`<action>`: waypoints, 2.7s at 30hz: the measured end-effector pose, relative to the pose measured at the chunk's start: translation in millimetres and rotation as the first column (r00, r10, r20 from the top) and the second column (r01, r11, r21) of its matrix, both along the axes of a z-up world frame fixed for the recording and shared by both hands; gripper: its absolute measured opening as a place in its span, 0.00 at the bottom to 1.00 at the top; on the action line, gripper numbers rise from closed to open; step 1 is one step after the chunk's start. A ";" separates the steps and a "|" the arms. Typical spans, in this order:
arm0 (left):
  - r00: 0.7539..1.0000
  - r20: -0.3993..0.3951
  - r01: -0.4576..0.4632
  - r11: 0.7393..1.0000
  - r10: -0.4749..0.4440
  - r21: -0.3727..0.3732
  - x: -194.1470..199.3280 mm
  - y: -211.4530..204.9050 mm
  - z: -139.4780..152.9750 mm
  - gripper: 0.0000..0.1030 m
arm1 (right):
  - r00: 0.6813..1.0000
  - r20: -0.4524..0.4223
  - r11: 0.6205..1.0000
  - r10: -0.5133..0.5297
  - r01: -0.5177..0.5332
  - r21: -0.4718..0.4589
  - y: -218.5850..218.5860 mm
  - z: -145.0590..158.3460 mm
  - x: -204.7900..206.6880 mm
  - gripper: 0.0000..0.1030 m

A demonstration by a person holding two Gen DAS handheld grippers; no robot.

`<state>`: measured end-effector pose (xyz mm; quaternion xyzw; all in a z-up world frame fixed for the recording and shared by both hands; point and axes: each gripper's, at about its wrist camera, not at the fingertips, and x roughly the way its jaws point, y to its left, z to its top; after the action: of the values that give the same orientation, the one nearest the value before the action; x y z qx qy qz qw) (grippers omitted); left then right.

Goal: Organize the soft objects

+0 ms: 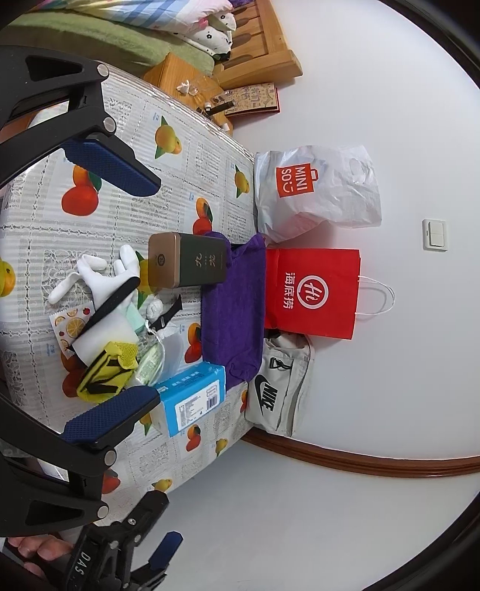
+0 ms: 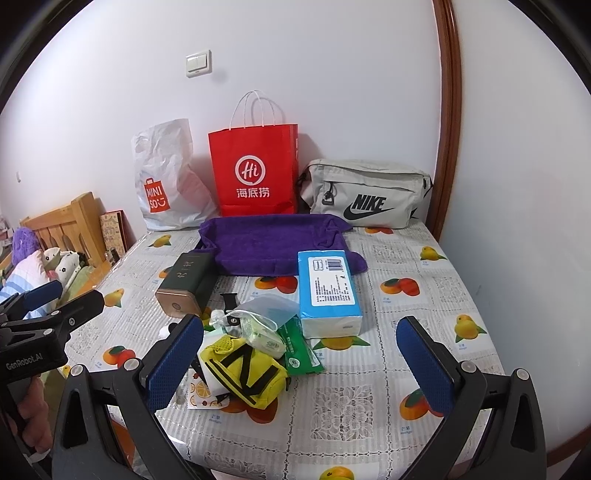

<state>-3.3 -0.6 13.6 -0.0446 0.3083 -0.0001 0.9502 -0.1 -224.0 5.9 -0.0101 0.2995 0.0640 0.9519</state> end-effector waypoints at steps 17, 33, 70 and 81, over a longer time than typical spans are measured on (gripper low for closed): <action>0.985 -0.167 -0.032 0.999 0.035 0.019 43.0 17.2 -77.6 1.00 | 0.993 -0.116 1.000 0.001 0.002 0.028 -20.6 -63.1 42.3 1.00; 0.951 -0.307 0.035 0.999 -0.025 0.028 77.2 30.8 -155.3 0.77 | 0.970 -0.245 1.000 0.005 -0.005 0.001 -21.7 -128.9 80.2 1.00; 0.941 -0.304 0.125 0.988 -0.147 -0.092 91.8 28.2 -175.7 0.25 | 0.924 -0.329 0.980 0.196 -0.195 0.037 -1.2 -165.1 119.8 0.24; 0.946 -0.318 0.053 0.997 -0.068 -0.055 79.1 48.3 -171.3 0.23 | 0.920 -0.367 0.989 0.133 -0.149 -0.014 -31.7 -163.3 79.3 0.28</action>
<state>75.8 47.8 -157.7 -0.0562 0.4591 -0.0291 0.8861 79.2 -255.7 -157.4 -0.0393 0.4711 0.1269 0.8720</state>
